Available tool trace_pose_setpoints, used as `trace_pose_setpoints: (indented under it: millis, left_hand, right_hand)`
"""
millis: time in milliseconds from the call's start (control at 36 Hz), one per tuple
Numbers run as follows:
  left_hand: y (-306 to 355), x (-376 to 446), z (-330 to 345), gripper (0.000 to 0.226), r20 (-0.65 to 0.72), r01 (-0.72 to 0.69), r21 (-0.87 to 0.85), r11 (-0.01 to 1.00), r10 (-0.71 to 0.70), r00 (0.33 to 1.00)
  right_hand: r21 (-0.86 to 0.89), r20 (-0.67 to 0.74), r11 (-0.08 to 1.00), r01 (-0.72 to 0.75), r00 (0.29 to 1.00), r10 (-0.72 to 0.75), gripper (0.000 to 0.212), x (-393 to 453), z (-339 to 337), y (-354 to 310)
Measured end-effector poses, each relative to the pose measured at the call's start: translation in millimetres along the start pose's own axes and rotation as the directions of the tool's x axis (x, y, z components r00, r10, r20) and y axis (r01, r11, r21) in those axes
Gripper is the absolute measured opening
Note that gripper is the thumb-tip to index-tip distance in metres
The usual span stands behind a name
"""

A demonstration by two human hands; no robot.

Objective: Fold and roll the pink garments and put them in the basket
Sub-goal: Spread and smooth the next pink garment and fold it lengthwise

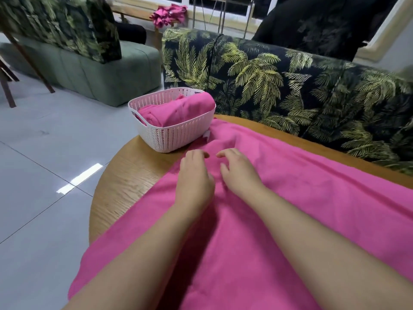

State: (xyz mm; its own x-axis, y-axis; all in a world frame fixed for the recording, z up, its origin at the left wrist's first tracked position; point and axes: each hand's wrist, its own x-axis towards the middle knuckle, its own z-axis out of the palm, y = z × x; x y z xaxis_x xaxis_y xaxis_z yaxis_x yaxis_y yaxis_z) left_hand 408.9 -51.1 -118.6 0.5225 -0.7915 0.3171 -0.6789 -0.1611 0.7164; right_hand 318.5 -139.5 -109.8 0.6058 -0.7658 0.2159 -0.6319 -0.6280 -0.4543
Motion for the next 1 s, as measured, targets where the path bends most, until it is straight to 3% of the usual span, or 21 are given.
trace_pose_setpoints:
  millis: [250, 500, 722, 889, 1000]
  left_hand:
    - [-13.1, 18.6, 28.9, 0.035, -0.091, 0.025, 0.04, 0.999, -0.021, 0.996]
    - [-14.8, 17.8, 43.5, 0.032, 0.002, -0.016, 0.283, 0.959, 0.016, 1.0]
    - [-14.4, 17.0, 53.2, 0.037, -0.001, -0.022, 0.398, 0.917, 0.025, 1.0]
    - [-26.1, 25.7, 38.9, 0.044, -0.125, 0.123, 0.452, 0.883, -0.074, 0.989]
    - [-35.6, 33.4, 25.8, 0.037, -0.177, 0.233, 0.499, 0.835, -0.164, 0.97]
  right_hand:
    - [-0.143, 0.066, 0.986, -0.087, 0.993, 0.097, 0.033, 56.2, -10.4, 63.3]
    - [-0.194, 0.068, 0.98, -0.043, 0.996, 0.057, 0.035, 137.0, -0.7, 86.5]
    - [-0.177, 0.099, 0.978, -0.113, 0.986, 0.132, 0.038, 195.0, 16.4, 77.8]
    - [-0.143, 0.097, 0.981, -0.134, 0.984, 0.149, 0.026, 207.9, 26.0, 72.7]
    - [-0.11, 0.045, 0.975, -0.192, 0.979, 0.198, 0.023, 209.6, 26.8, 75.2]
